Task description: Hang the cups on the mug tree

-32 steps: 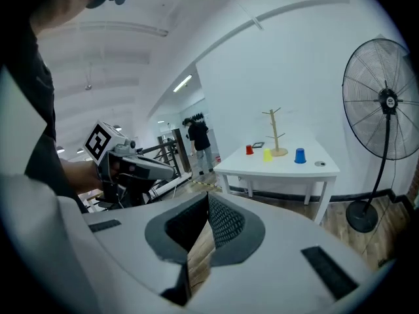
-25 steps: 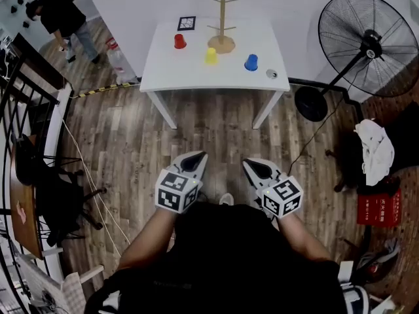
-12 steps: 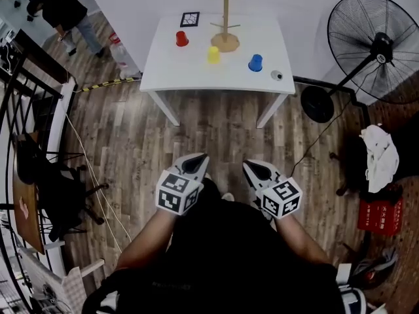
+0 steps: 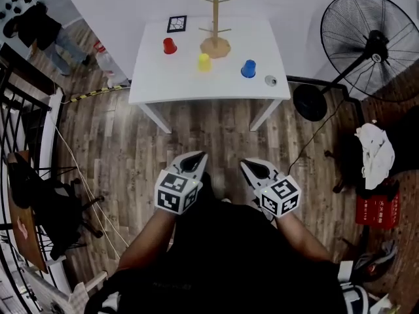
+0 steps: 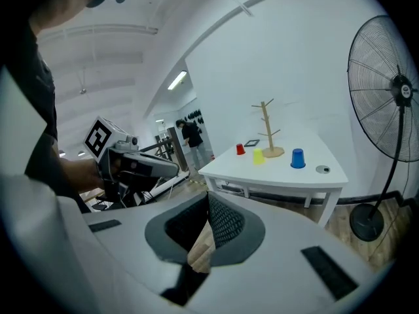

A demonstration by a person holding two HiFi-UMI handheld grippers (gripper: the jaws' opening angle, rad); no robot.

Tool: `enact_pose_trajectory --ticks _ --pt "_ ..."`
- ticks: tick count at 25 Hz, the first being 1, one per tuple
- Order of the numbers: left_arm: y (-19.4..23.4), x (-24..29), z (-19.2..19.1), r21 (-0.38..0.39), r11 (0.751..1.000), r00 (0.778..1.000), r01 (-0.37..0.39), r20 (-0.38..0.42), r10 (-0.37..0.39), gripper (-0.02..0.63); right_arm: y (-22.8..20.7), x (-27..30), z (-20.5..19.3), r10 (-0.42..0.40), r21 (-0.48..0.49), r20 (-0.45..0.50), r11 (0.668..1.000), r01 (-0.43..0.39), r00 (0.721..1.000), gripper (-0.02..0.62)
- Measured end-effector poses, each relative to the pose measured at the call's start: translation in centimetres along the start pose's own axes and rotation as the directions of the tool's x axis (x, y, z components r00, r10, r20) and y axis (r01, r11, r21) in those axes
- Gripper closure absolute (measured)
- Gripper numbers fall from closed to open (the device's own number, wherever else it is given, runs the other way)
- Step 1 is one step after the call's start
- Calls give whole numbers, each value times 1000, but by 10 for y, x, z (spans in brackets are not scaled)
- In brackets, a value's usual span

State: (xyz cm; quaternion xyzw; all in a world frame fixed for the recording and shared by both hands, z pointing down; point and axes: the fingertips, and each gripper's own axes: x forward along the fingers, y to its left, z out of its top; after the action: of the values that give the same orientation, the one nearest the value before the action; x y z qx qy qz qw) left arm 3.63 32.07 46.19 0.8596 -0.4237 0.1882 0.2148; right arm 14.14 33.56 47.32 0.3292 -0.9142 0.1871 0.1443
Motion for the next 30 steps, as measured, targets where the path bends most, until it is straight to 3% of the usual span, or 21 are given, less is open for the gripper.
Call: enact_pose_trajectory --ticks 8,18,30 --pt "65 32 30 22 1000 1000 8 -11 -8 591 -33 62 31 -14 -6 -44 1000 13 999 588" --pt "168 69 110 67 997 999 34 30 -36 591 -78 149 109 -69 -14 -48 998 68 996 588" --pt "231 108 126 88 986 990 143 -16 -142 591 -105 215 135 -137 55 -81 988 142 987 588"
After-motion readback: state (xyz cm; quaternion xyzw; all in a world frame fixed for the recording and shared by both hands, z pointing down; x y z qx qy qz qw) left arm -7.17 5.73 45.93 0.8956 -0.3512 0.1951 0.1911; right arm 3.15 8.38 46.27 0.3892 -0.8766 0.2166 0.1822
